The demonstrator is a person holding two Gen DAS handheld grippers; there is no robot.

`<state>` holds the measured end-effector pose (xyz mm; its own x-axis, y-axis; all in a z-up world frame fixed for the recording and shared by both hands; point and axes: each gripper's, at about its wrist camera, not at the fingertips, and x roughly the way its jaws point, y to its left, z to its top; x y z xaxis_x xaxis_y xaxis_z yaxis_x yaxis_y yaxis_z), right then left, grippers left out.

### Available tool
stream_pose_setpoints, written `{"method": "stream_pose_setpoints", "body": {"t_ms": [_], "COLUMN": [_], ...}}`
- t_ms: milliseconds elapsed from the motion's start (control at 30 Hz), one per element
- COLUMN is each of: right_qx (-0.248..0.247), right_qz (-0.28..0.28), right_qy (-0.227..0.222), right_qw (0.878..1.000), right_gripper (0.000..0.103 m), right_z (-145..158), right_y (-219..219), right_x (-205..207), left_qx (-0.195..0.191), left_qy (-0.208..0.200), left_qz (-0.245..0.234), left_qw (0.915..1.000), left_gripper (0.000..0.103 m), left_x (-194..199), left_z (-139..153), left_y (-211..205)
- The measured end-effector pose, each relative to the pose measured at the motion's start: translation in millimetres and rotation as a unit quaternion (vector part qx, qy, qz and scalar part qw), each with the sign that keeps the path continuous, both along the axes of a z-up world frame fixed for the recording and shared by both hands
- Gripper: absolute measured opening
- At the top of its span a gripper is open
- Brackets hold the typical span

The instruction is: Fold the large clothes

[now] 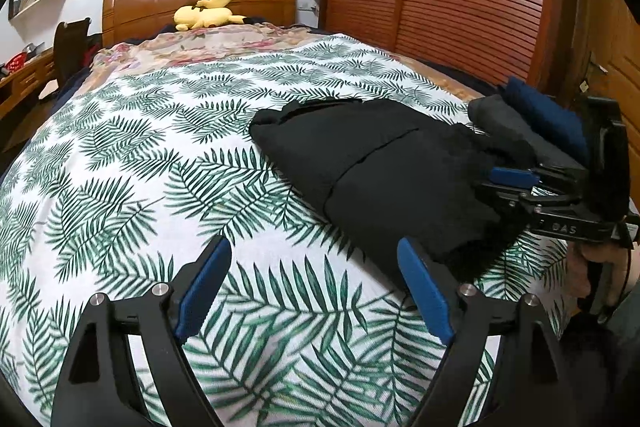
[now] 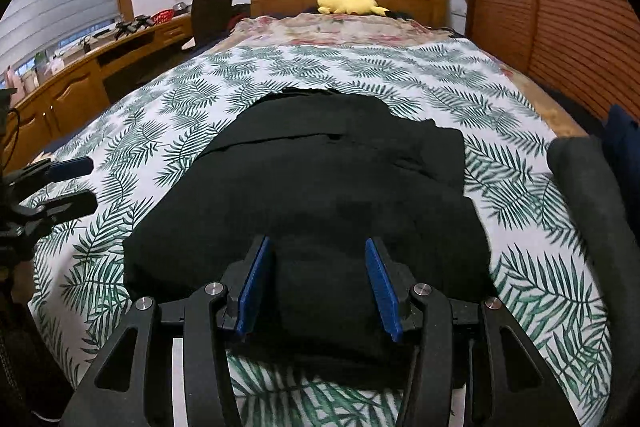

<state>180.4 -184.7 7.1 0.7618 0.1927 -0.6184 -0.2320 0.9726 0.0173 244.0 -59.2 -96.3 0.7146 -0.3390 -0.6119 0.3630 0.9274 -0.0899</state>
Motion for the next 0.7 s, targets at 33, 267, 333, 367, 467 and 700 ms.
{"method": "stream_pose_setpoints", "body": {"t_ms": [33,267,333,367,467,700], "right_qx": [0.000,-0.025,-0.027,-0.030,-0.031,0.002], "right_qz": [-0.004,-0.027,-0.029,-0.031,-0.032,-0.046], "right_qy": [0.001,-0.018,-0.024,-0.027,-0.020,0.002], "right_qw": [1.000,0.999,0.999,0.999,0.999,0.999], "right_gripper": [0.051,0.051,0.051,0.051,0.051,0.051], "right_z": [0.3,9.7,9.9,9.3,4.7,3.3], "right_y": [-1.8,-13.7,-17.0,-18.9,-23.7,-40.8], "right_x": [-1.2,-27.7,-36.7,-38.8,-42.1,-41.0], "left_qx": [0.001,0.011,0.014,0.015,0.027,0.032], "left_qy": [0.000,0.006,0.007,0.007,0.009,0.008], "left_qz": [-0.002,-0.014,-0.017,-0.018,-0.016,-0.010], "left_qw": [1.0000,0.9998,0.9997,0.9997,0.9995,0.9994], "left_gripper": [0.086,0.086,0.086,0.086,0.086,0.086], "left_x": [3.2,35.9,45.7,50.1,70.4,118.7], "left_z": [-0.1,-2.6,-2.9,-3.2,-2.9,0.5], "left_y": [0.0,-4.2,-6.8,-8.0,-14.8,-33.2]}}
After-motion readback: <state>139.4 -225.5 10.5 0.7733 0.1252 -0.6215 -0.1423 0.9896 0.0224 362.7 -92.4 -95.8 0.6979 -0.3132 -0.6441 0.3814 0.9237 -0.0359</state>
